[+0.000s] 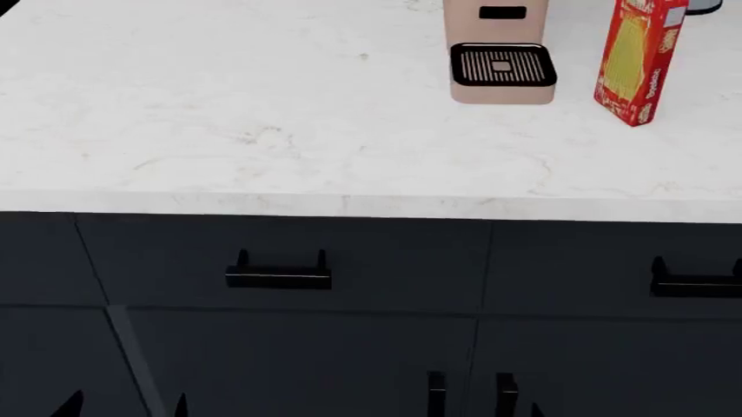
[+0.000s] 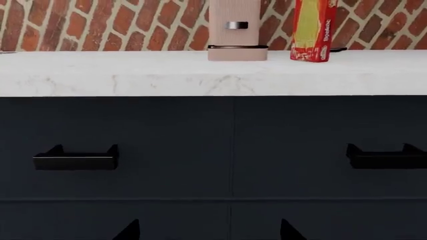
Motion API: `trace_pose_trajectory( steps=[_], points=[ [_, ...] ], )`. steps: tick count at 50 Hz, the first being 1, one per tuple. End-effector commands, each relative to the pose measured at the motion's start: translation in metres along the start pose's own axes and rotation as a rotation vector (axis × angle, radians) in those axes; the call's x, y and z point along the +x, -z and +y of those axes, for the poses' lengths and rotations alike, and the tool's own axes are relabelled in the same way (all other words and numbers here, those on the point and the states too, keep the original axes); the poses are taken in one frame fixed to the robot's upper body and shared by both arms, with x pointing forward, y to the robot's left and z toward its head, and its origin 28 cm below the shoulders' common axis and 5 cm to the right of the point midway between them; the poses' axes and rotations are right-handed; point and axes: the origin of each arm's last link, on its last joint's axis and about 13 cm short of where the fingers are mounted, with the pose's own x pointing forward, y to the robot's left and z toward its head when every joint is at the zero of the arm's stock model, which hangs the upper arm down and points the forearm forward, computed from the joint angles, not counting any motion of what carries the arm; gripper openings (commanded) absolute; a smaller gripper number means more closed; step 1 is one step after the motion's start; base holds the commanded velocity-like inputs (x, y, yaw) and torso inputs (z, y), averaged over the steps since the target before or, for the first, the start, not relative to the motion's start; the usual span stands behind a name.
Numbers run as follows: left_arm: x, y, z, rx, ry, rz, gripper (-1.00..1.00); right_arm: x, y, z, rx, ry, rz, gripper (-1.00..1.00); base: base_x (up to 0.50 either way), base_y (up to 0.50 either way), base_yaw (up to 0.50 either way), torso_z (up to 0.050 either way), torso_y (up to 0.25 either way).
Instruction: Open the right drawer.
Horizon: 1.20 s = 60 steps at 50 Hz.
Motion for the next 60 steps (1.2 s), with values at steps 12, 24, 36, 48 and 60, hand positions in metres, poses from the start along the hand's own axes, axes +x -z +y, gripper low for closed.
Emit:
trace_pose_trajectory(
  steps=[12, 24, 36, 48, 60],
  points=[
    [-0.0012, 0.0003, -0.001, 0.008, 0.021, 0.003, 1.0, -0.0003, -0.0001, -0.0009, -0.002, -0.002, -0.002, 1.0, -0.02, -0.24, 0.0, 0.0, 0.0],
    [-0.0013, 0.0012, 0.0002, -0.014, 0.022, 0.011, 1.0, -0.0002, 0.0015, -0.0017, -0.003, 0.003, 0.0, 1.0, -0.02, -0.24, 0.0, 0.0, 0.0],
    [-0.0014, 0.0019, 0.0008, -0.011, 0.023, 0.013, 1.0, -0.0003, 0.0, -0.0013, -0.003, 0.003, -0.001, 1.0, -0.02, -0.24, 0.0, 0.0, 0.0],
    [-0.002, 0.0015, 0.0002, -0.011, 0.022, 0.01, 1.0, -0.0003, 0.0011, -0.0016, -0.004, 0.001, 0.001, 1.0, 0.0, -0.24, 0.0, 0.0, 0.0],
    [-0.0022, 0.0011, 0.0002, -0.001, 0.018, 0.01, 1.0, -0.0006, -0.0002, -0.0016, -0.002, 0.004, -0.002, 1.0, 0.0, -0.24, 0.0, 0.0, 0.0]
  ],
)
